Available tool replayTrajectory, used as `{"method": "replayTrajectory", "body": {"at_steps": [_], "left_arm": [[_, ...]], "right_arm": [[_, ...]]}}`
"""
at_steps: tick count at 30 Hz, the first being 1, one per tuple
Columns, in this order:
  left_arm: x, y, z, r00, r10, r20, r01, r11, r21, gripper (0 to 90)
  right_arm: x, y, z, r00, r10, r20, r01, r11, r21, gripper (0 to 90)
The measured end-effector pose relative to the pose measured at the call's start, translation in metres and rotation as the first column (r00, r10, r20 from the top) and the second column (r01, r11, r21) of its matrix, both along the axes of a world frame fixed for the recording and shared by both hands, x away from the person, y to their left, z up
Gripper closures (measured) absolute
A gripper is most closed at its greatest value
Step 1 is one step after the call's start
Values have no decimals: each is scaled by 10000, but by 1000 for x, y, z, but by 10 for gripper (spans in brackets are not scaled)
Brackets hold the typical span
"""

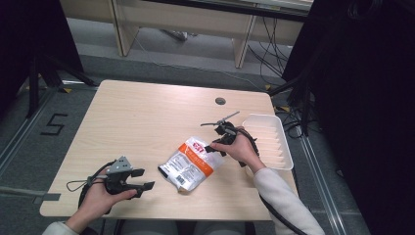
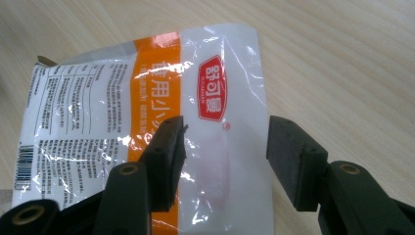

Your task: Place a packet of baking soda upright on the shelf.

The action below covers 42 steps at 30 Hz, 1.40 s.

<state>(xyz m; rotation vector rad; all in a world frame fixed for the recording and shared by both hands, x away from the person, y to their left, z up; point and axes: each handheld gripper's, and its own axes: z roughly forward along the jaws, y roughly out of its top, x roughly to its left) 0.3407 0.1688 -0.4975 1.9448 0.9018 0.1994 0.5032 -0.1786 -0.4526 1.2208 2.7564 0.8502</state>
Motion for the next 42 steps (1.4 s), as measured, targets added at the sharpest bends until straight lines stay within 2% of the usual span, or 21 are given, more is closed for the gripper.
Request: {"method": "replayTrajectory", "body": {"at_steps": [2, 4, 5, 12, 19, 25, 28, 30, 31, 32, 33, 39, 42], "left_arm": [[0, 0, 0, 10000, -34, 18, 34, 10000, 28, 335], [0, 0, 0, 10000, -26, 9, 26, 10000, 27, 335], [0, 0, 0, 10000, -33, 16, 33, 10000, 30, 335], [0, 0, 0, 10000, -25, 14, 25, 10000, -3, 336], [0, 0, 0, 10000, -14, 21, 14, 10000, -19, 337], [0, 0, 0, 10000, -44, 40, 44, 10000, 12, 337], [0, 0, 0, 10000, -33, 14, 33, 10000, -5, 337], [0, 0, 0, 10000, -32, 19, 32, 10000, -7, 337], [0, 0, 0, 10000, -26, 11, 26, 10000, -11, 337], [0, 0, 0, 10000, -39, 26, 39, 10000, -3, 338], [0, 0, 0, 10000, -39, 31, 39, 10000, 1, 338], [0, 0, 0, 10000, -44, 27, 44, 10000, -7, 339], [0, 0, 0, 10000, -51, 9, 51, 10000, 5, 338]], "right_arm": [[2, 0, -2, 10000, 1, 44, -1, 10000, -19, 495], [1, 1, -2, 9999, -70, -96, 70, 10000, 11, 494], [3, 1, -4, 10000, 1, 3, -1, 10000, -72, 493], [10, 6, -12, 9992, -49, -386, 42, 9998, -175, 472], [15, 6, -19, 9983, -215, -536, 201, 9994, -273, 467], [16, 7, -23, 9981, -211, -579, 192, 9992, -341, 466], [15, 9, -26, 9973, -281, -672, 269, 9995, -185, 466], [16, 9, -27, 9980, -219, -587, 199, 9992, -346, 467], [16, 9, -27, 9968, -187, -777, 158, 9991, -381, 469], [16, 8, -27, 9971, 6, -760, -42, 9989, -477, 471], [16, 9, -28, 9963, -22, -858, -15, 9991, -435, 478], [15, 10, -28, 9975, -77, -707, 42, 9988, -494, 528], [16, 8, -27, 9978, -8, -663, -34, 9980, -625, 587]]}}
